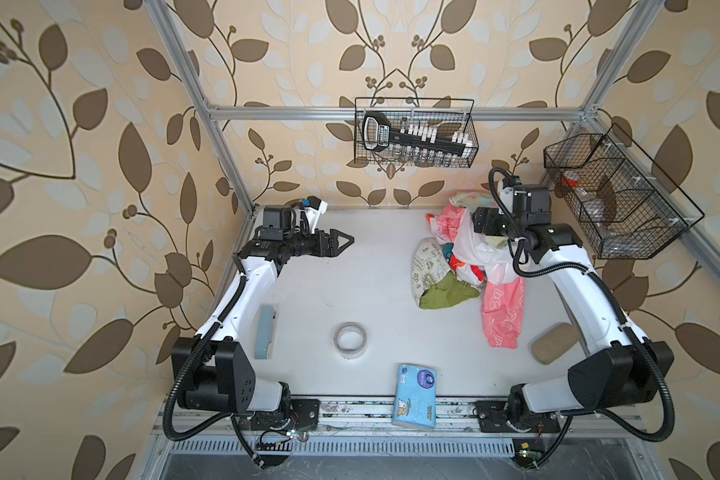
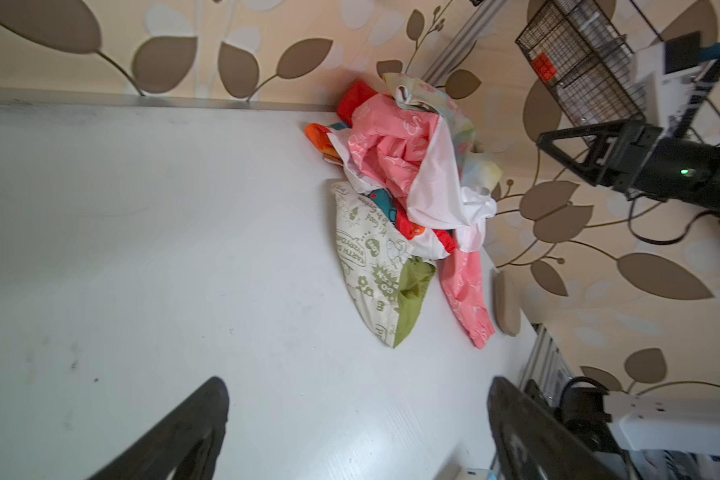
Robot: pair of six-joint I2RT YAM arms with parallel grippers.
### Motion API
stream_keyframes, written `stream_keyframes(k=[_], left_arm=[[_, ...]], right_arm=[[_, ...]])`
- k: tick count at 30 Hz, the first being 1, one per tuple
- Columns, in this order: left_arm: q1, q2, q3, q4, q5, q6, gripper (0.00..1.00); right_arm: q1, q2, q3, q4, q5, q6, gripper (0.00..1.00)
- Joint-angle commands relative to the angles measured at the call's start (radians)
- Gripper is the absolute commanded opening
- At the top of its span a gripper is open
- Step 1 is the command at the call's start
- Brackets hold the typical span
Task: Pick out a specific cloth from the pile
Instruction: 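Raise the left gripper forward while moving the right gripper over the pile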
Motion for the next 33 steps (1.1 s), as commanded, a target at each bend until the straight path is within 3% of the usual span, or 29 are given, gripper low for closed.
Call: stream_keyframes(k=[1,8,15,20,33], left_arm=[[-0.022,0.013,0.040,-0.018,0.141,-0.033,0.97],[-0.067,0.063,0.044,-0.023,0.125,-0.031,0.97],[-0.095,0.090,0.059,-0.024,0.127,-0.027,0.97],[-0.116,0.093,0.061,-0.035,0.121,-0.016,0.97],[-0.132,0.090,0.074,-0.072,0.107,-0.016,0.97]], right_arm=[[0.012,0.017,0.000,-0.185,-0.071,0.044,0.83],[0.039,0.016,-0.110,-0.264,-0.109,0.109,0.69],[0.046,-0.004,-0.251,-0.227,-0.114,0.137,0.53],[0.047,-0.004,-0.295,-0.183,-0.029,0.151,0.52],[0.017,0.140,-0.275,-0.116,0.058,0.182,0.51]])
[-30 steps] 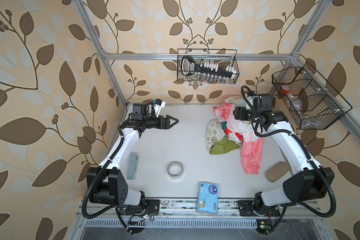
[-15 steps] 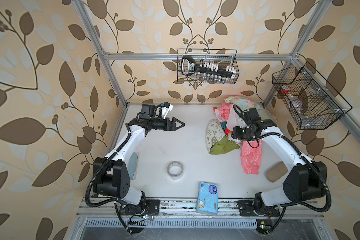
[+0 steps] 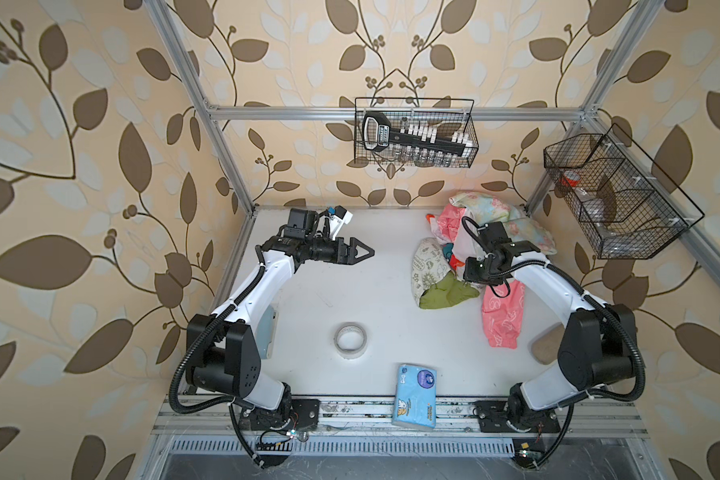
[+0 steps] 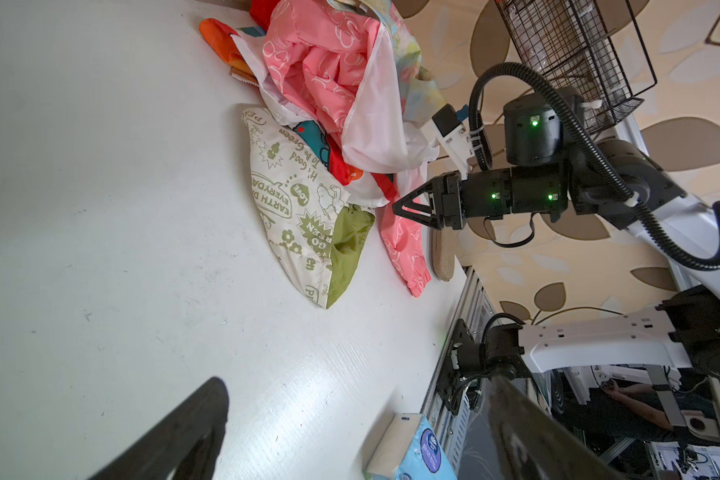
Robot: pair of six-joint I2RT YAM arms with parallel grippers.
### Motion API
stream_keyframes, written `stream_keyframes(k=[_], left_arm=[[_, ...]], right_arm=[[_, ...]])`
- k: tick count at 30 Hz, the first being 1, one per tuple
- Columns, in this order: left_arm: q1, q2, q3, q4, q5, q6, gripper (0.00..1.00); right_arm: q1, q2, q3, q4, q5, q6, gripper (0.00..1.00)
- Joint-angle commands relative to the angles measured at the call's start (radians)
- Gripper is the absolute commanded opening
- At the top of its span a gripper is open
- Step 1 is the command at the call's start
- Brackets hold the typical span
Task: Pick out a specific cloth from the pile
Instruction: 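Raise the left gripper forward while moving the right gripper over the pile, then lower the right gripper into the pile and pinch the white shirt's red cuff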
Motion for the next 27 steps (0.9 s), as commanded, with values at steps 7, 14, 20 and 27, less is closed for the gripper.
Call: stream_keyframes(k=[7,14,20,27], left_arm=[[-0.014,0.009,0.070,-0.040,0.017,0.011,0.96],[-0.016,0.017,0.083,-0.050,0.016,0.008,0.96],[-0.016,0.021,0.095,-0.063,0.014,0.011,0.95],[-0.017,0.019,0.110,-0.084,0.011,0.017,0.95]], right_arm=[[-0.030,0.079,0.038,0.048,0.079,0.008,0.57],[-0.030,0.096,0.040,0.120,0.093,0.013,0.59],[-0.035,0.120,0.046,0.164,0.111,0.001,0.59],[-0.036,0.174,0.056,0.199,0.103,-0.007,0.58]])
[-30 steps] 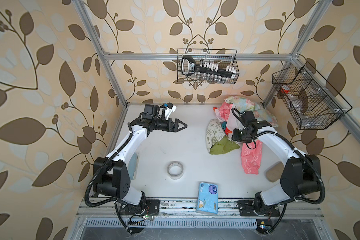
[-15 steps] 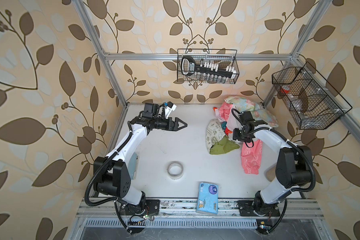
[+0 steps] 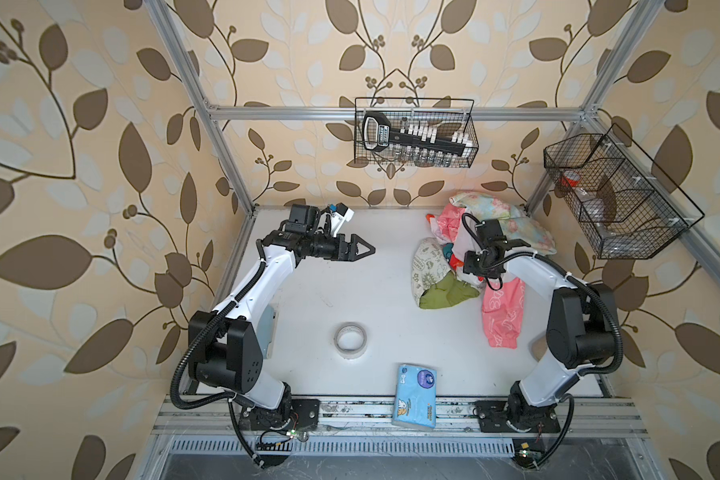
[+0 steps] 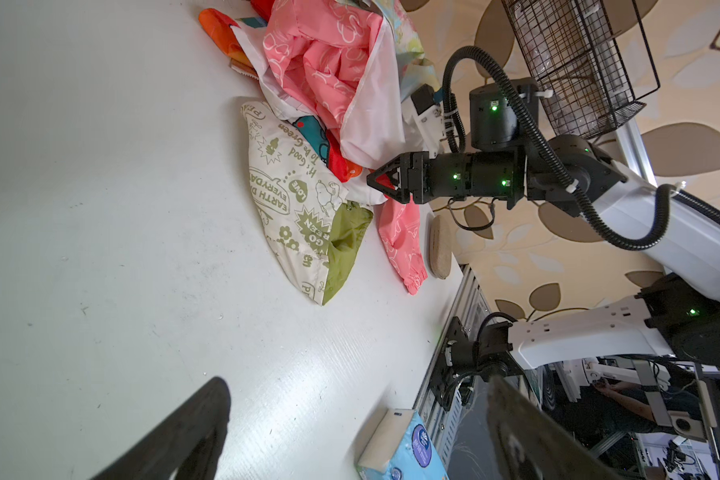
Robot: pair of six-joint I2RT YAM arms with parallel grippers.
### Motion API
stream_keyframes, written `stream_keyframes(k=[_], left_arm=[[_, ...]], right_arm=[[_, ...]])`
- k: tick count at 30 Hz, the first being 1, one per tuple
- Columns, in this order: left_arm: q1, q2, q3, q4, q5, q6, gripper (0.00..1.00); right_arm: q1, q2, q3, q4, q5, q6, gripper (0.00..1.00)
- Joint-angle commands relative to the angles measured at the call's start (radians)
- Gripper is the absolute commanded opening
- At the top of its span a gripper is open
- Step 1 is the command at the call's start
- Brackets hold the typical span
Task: Pick out a specific cloth from the pile
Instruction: 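Lower the right gripper into the pile and pinch the white shirt's red cuff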
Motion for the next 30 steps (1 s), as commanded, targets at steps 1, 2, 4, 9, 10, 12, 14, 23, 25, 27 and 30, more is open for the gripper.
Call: stream_keyframes(k=[1,2,4,9,10,12,14,23,25,27,30], left_arm=[[-0.010,-0.009,0.038,-0.015,0.017,0.014,0.95],[-0.010,-0.011,0.038,-0.016,0.017,0.014,0.95],[-0.010,-0.009,0.040,-0.019,0.017,0.014,0.95],[-0.010,-0.003,0.051,-0.029,0.017,0.014,0.95],[-0.010,-0.002,0.053,-0.029,0.017,0.014,0.95],[-0.010,-0.002,0.054,-0.030,0.019,0.014,0.95],[-0.010,-0.001,0.053,-0.030,0.020,0.012,0.95],[-0.018,0.002,0.049,-0.020,0.028,0.008,0.95],[-0.019,0.000,0.048,-0.021,0.028,0.007,0.95],[-0.019,-0.003,0.047,-0.020,0.028,0.008,0.95],[-0.021,-0.007,0.044,-0.020,0.030,0.008,0.95]], right_arm=[[-0.005,0.034,0.028,0.025,0.026,-0.013,0.57],[-0.004,0.039,0.027,0.028,0.029,-0.015,0.56],[-0.004,0.043,0.020,0.046,0.026,-0.014,0.50],[-0.005,0.045,0.021,0.045,0.021,-0.013,0.21],[-0.005,0.037,0.022,0.041,0.023,-0.014,0.11],[-0.005,0.015,0.019,0.036,0.028,-0.013,0.00],[-0.005,-0.010,0.023,0.023,0.032,-0.013,0.00],[-0.005,-0.087,0.065,-0.049,0.017,-0.026,0.00],[-0.005,-0.093,0.086,-0.069,0.004,-0.024,0.00],[-0.005,-0.101,0.117,-0.095,0.003,-0.024,0.00],[-0.005,-0.127,0.193,-0.153,0.010,-0.027,0.00]])
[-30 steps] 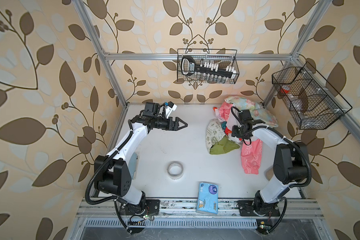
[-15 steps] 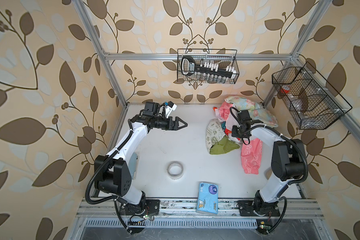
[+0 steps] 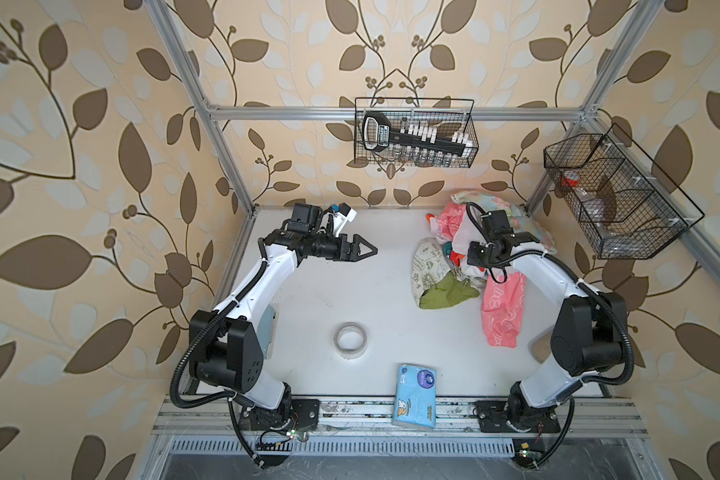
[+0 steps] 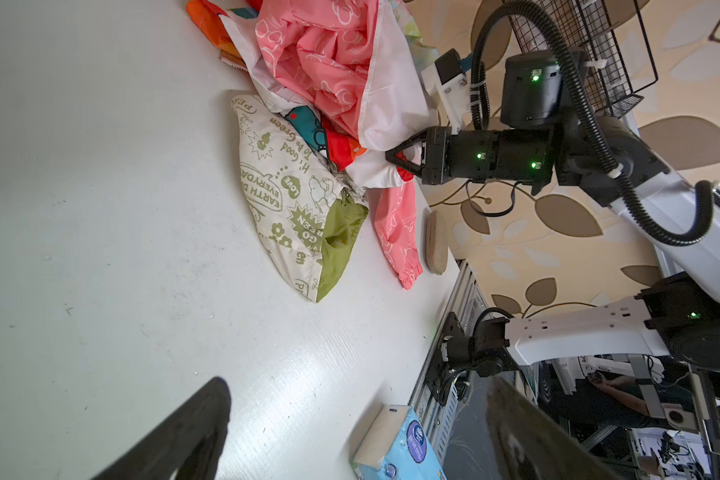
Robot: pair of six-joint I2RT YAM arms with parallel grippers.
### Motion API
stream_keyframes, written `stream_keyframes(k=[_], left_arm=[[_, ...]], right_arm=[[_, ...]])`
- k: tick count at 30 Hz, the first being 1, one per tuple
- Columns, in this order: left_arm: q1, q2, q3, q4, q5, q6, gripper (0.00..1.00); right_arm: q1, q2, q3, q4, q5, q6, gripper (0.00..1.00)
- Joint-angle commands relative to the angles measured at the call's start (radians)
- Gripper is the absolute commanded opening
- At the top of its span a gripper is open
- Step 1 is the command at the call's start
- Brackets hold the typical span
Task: Pick out a specific cloth from the pile
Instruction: 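Lower the right gripper into the pile and pinch the white shirt's red cuff, then lift the rainbow-printed white shirt high out of the pile with the right gripper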
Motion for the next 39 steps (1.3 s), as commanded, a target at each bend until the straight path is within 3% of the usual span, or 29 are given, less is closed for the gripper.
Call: stream_keyframes(k=[1,11,16,23,32,39], left_arm=[[-0.008,-0.013,0.031,-0.003,0.030,0.009,0.95],[-0.011,-0.026,0.022,0.007,0.033,0.004,0.95],[-0.013,-0.033,0.013,0.013,0.033,0.003,0.95],[-0.013,-0.046,0.001,0.016,0.021,0.009,0.95],[-0.013,-0.051,0.000,0.020,0.016,0.006,0.95],[-0.013,-0.045,0.004,0.023,0.014,0.004,0.95]], right_arm=[[-0.003,-0.070,0.120,-0.075,0.001,-0.016,0.00],[-0.012,-0.141,0.463,-0.167,-0.100,-0.043,0.00],[-0.070,-0.149,0.448,-0.123,-0.134,-0.038,0.00],[-0.167,-0.041,0.378,-0.128,-0.123,-0.026,0.00],[-0.170,-0.085,0.646,-0.038,-0.229,0.015,0.00],[-0.169,-0.155,0.704,0.102,-0.283,0.057,0.00]])
